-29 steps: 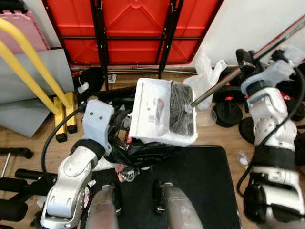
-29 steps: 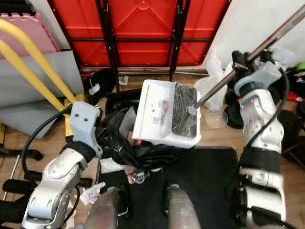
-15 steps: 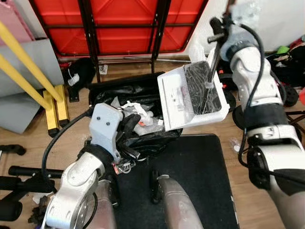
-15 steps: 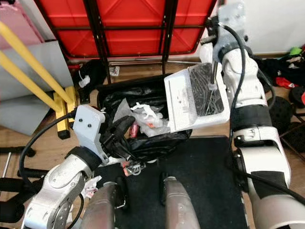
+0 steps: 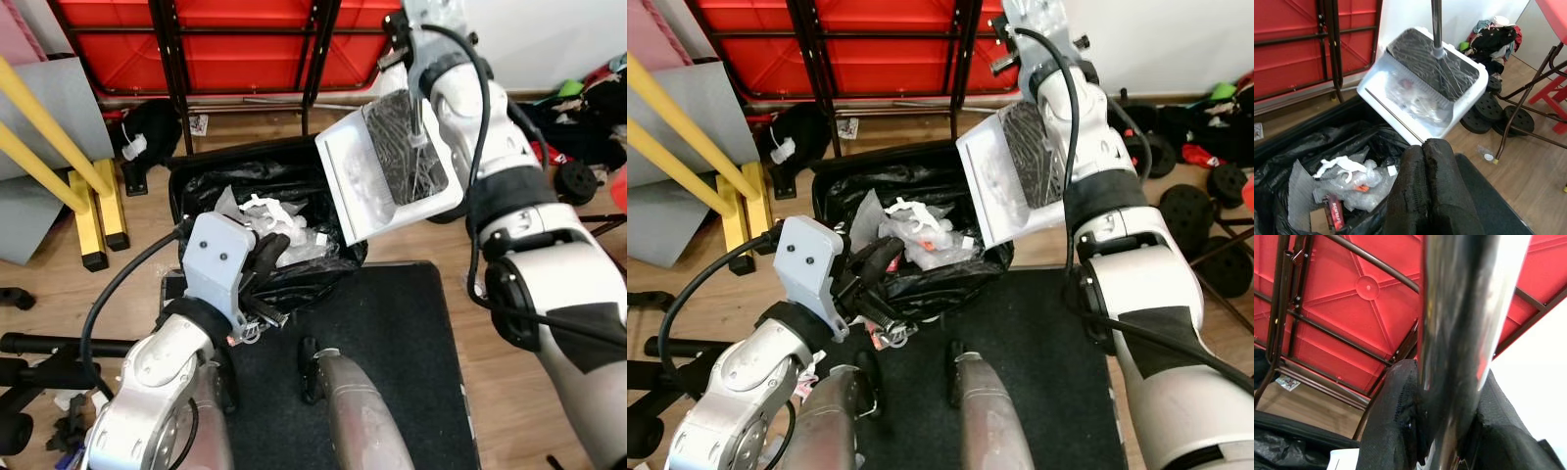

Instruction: Sweep floor

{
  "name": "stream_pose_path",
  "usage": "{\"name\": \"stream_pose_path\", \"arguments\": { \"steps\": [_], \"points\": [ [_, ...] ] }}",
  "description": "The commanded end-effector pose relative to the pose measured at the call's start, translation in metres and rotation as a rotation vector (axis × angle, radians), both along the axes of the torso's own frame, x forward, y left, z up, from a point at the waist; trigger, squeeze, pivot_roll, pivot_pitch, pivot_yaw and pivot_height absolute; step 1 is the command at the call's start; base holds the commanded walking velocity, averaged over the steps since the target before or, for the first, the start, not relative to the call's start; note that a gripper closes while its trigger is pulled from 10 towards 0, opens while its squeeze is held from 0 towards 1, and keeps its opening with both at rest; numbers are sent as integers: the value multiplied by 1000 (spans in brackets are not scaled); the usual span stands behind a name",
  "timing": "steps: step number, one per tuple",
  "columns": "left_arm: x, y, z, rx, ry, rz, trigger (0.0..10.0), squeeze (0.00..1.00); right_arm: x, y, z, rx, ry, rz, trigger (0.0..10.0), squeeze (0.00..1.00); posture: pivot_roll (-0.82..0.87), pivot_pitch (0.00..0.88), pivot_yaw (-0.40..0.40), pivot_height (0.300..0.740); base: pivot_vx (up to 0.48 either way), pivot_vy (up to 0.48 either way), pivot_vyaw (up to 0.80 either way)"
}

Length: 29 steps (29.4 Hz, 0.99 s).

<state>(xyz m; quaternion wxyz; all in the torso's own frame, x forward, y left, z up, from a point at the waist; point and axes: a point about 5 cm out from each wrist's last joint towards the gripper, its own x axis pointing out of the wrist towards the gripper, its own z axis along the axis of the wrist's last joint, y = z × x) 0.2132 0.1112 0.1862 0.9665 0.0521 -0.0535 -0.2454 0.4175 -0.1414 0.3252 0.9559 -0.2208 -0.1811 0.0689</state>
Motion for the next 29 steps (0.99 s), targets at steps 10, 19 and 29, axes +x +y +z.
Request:
{"name": "stream_pose_path", "arguments": {
  "steps": [10,19,29],
  "points": [
    [-5,-3,-3,0,26,11,10000,0,-1,1,19,-27,-88,-10,10000,0,-129,382,-221,740,0,0,0],
    [-5,-3,-3,4,29,11,10000,0,-1,-6,22,-33,-105,-42,10000,0,-127,377,-217,740,0,0,0],
    [7,3,-7,-37,73,64,10000,0,-18,-16,-7,268,-75,152,10000,0,-144,336,-207,740,0,0,0]
  ]
}}
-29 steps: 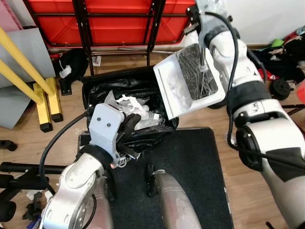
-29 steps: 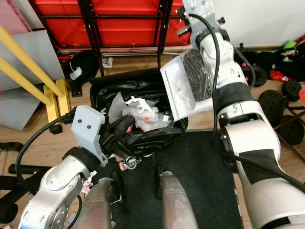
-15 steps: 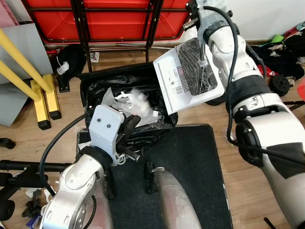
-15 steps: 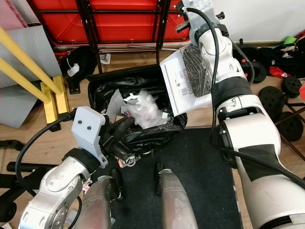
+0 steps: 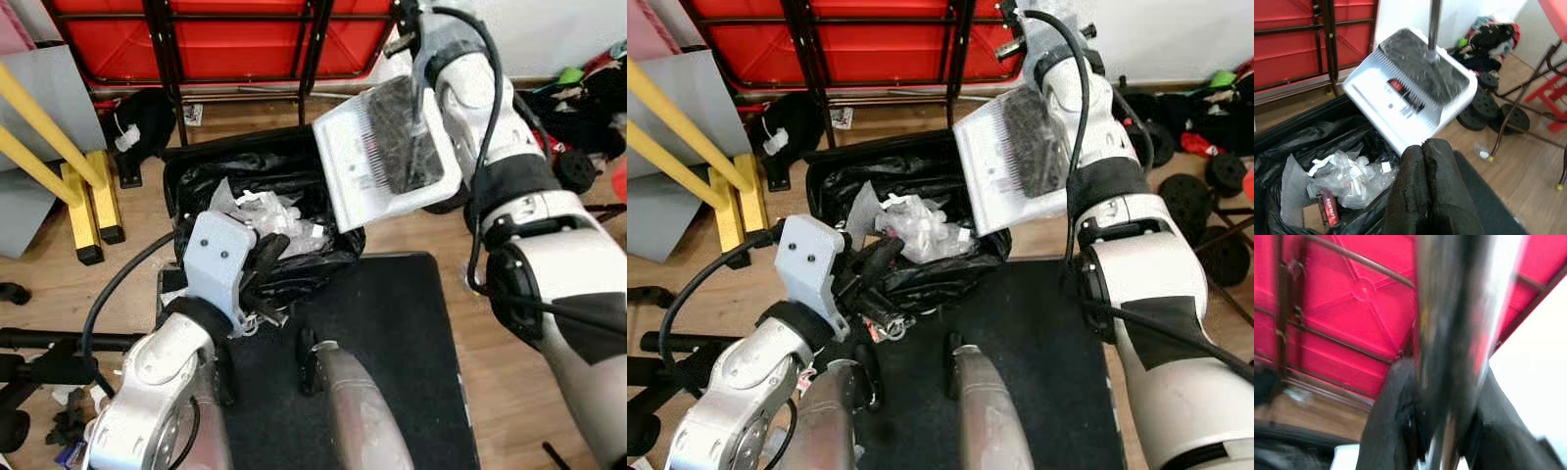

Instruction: Sweep floor

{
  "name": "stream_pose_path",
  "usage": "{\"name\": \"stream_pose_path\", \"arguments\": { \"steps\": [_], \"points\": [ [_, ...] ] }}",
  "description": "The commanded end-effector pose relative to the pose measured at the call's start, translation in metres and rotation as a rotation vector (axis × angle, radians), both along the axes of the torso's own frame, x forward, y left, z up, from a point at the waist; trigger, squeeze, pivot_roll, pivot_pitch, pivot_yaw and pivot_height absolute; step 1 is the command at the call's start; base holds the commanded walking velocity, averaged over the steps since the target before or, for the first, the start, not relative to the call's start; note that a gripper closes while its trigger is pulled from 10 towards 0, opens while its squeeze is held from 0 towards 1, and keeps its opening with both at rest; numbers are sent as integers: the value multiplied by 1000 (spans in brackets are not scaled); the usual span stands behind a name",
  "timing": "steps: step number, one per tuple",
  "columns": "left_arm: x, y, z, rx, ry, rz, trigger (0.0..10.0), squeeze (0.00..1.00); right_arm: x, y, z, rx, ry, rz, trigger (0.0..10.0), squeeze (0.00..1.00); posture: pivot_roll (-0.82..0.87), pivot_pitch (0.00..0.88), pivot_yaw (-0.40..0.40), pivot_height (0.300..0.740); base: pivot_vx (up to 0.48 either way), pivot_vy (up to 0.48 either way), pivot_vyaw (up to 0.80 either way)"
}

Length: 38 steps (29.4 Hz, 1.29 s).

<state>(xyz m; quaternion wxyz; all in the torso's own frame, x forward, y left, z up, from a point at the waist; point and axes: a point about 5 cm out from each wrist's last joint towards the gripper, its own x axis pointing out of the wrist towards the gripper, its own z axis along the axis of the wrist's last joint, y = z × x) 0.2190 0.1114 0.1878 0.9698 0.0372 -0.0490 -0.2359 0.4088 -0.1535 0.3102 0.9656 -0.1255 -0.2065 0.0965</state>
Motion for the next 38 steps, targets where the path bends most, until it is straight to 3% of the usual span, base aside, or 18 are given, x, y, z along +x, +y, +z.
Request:
{"name": "stream_pose_path", "arguments": {
  "steps": [1,2,5,7,8,9,17,24,26,27,29,32,38],
  "points": [
    [2,3,-9,-10,58,44,10000,0,-9,-4,8,90,-56,50,10000,0,-144,336,-207,740,0,0,0],
    [5,4,-11,-8,69,42,10000,0,-18,-6,-1,124,-58,72,10000,0,-149,323,-199,740,0,0,0],
    [5,4,-11,-8,69,42,10000,0,-18,-6,-1,124,-58,72,10000,0,-149,323,-199,740,0,0,0],
    [14,6,-10,-3,55,51,10000,0,-33,-4,-19,185,-39,109,10000,0,-158,293,-179,740,480,0,0],
    [14,6,-10,-3,55,51,10000,0,-33,-4,-19,185,-39,109,10000,0,-158,293,-179,740,480,0,0],
    [25,11,-9,36,30,82,10000,0,-49,-3,-37,207,-11,132,10000,0,-167,271,-165,740,0,0,0],
    [41,20,-13,113,18,131,10000,0,-71,-2,-75,137,78,137,10000,0,-170,211,-155,740,0,0,0],
    [46,17,-24,205,40,100,10000,0,-87,-1,-95,158,148,141,10000,0,-152,127,-149,740,206,0,0],
    [47,17,-23,177,30,94,10000,0,-89,-1,-101,159,164,137,10000,0,-143,107,-148,740,480,0,0],
    [48,16,-19,106,-8,79,10000,0,-94,-2,-109,158,192,127,10000,0,-137,92,-146,740,0,0,0],
    [48,16,-19,106,-8,79,10000,0,-94,-2,-109,158,192,127,10000,0,-137,92,-146,740,0,0,0],
    [52,22,-27,156,0,116,10000,0,-110,-19,-126,149,238,60,10000,0,-136,40,-132,740,0,0,0],
    [51,32,-36,195,20,126,10000,0,-125,-38,-135,155,267,-33,10000,0,-141,18,-127,740,80,0,0]
  ]
}}
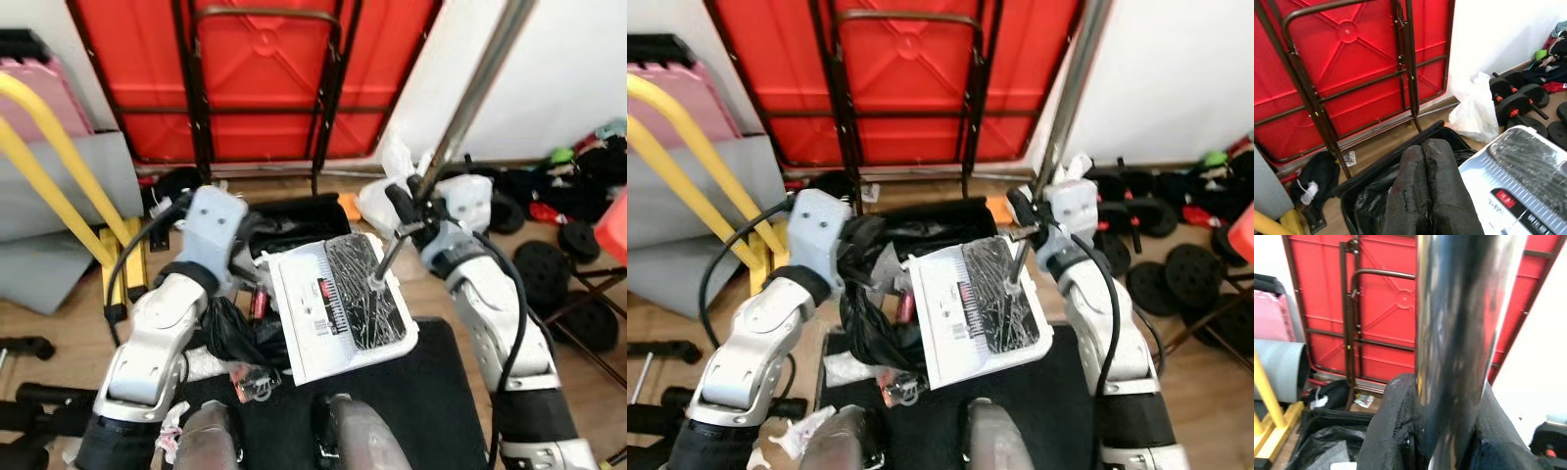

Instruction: Sweep floor

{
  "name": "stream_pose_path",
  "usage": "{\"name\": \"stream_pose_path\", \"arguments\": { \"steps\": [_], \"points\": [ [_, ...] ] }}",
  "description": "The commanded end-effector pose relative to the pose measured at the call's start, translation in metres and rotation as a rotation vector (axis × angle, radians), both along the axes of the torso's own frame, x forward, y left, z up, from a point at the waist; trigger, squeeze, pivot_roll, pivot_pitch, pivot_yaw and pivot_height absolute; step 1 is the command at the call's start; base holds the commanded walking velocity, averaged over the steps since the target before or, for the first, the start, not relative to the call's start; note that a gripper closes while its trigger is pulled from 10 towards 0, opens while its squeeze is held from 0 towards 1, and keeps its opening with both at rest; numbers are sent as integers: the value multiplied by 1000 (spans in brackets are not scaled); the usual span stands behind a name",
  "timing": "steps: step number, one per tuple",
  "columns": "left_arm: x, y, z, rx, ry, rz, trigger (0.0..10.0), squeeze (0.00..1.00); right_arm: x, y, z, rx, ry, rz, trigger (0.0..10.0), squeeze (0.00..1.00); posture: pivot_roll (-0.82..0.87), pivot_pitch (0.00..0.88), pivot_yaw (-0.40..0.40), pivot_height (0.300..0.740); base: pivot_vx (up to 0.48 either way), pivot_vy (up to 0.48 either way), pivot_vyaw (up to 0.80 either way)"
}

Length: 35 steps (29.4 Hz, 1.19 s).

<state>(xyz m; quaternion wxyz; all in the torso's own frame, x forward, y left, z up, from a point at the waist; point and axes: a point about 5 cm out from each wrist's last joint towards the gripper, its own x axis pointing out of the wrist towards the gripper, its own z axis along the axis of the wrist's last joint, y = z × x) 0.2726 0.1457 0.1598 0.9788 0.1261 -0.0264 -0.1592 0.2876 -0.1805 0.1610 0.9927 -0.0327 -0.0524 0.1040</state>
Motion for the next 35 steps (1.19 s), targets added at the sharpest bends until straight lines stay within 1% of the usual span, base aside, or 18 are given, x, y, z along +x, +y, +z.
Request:
{"name": "stream_pose_path", "arguments": {
  "steps": [1,4,5,8,9,12,14,16,19,26,35],
  "points": [
    [-2,-1,-10,32,28,-36,10000,0,-5,-11,13,-5,-53,-54,10000,0,-141,16,-127,740,480,0,0],
    [0,-1,-9,16,21,-28,10000,0,-6,-12,13,-7,-49,-56,10000,0,-142,13,-129,740,480,0,0],
    [2,-4,-6,-9,1,-26,10000,0,-4,-11,14,-8,-50,-57,10000,0,-141,10,-134,740,0,0,0],
    [5,-6,-5,-18,-8,-24,10000,0,-2,-11,15,-9,-54,-58,10000,0,-141,7,-138,740,0,0,0],
    [7,-9,-5,-29,-12,-23,10000,0,1,-12,18,-10,-59,-59,10000,0,-135,7,-150,740,0,0,0],
    [6,-15,-4,-44,-16,-69,10000,0,4,-10,20,-12,-64,-55,10000,0,-133,8,-151,740,0,0,0],
    [6,-15,-4,-44,-16,-69,10000,0,4,-10,20,-12,-64,-55,10000,0,-133,8,-151,740,0,0,0],
    [6,-16,-4,-16,-9,-94,10000,0,4,-4,19,-11,-63,-42,10000,0,-132,7,-149,740,480,0,0],
    [10,-14,-3,-37,-19,-70,10000,0,4,2,18,-7,-59,-29,10000,0,-133,10,-146,740,300,0,0],
    [13,-14,-6,-20,-10,-54,10000,0,3,2,16,-5,-48,-32,10000,0,-133,16,-144,740,0,0,0],
    [12,-12,-12,-25,-1,-44,10000,0,5,4,14,6,-42,-35,10000,0,-136,21,-142,740,0,0,0]
  ]
}}
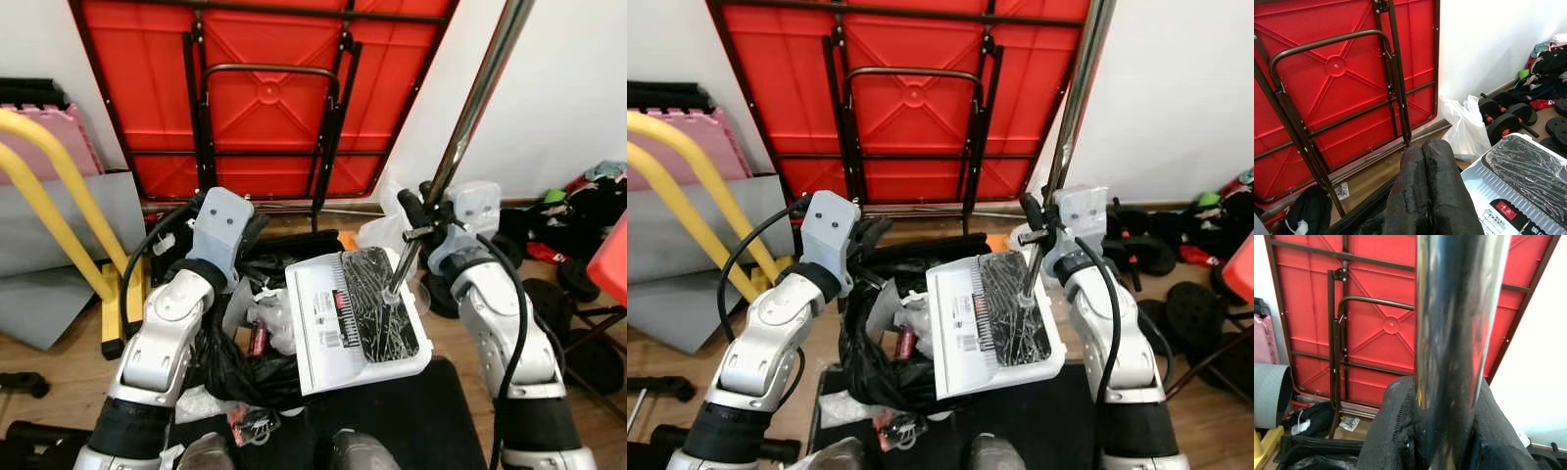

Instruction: Sweep floor

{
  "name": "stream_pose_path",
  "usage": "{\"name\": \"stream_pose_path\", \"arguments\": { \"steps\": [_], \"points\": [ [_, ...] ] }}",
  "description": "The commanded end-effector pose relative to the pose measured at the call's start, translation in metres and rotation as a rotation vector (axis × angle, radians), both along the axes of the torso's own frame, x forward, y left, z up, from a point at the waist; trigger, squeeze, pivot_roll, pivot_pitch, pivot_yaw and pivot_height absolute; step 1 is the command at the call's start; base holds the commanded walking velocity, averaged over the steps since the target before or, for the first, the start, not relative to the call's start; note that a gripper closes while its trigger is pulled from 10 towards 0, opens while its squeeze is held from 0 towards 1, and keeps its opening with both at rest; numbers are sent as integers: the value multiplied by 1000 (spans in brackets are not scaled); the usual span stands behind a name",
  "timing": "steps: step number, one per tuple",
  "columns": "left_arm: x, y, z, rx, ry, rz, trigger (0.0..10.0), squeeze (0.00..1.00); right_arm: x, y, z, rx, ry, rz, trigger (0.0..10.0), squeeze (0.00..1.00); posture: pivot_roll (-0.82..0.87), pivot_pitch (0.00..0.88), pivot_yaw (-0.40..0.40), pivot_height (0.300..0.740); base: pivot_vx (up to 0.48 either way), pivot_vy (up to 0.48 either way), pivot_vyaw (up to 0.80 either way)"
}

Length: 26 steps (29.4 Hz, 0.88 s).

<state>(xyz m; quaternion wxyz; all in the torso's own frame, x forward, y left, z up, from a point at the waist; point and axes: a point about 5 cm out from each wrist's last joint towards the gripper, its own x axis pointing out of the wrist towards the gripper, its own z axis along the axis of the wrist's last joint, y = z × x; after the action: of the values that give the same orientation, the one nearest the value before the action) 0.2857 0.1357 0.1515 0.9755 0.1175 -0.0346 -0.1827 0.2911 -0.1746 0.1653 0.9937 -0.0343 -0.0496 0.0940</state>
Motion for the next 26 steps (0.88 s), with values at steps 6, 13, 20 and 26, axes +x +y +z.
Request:
{"name": "stream_pose_path", "arguments": {
  "steps": [6,13,20,26],
  "points": [
    [0,0,-10,-43,47,21,10000,0,4,3,7,20,-39,-10,10000,0,-137,27,-135,740,0,0,0],
    [0,-1,-12,-46,70,12,10000,0,6,9,3,52,-18,-1,10000,0,-137,35,-131,740,0,0,0],
    [2,-1,-12,-32,70,9,10000,0,7,14,1,40,-11,18,10000,0,-137,37,-128,740,0,0,-179],
    [3,-2,-12,-28,71,7,10000,0,6,15,0,20,-12,30,10000,0,-137,37,-127,740,0,0,400]
  ]
}}
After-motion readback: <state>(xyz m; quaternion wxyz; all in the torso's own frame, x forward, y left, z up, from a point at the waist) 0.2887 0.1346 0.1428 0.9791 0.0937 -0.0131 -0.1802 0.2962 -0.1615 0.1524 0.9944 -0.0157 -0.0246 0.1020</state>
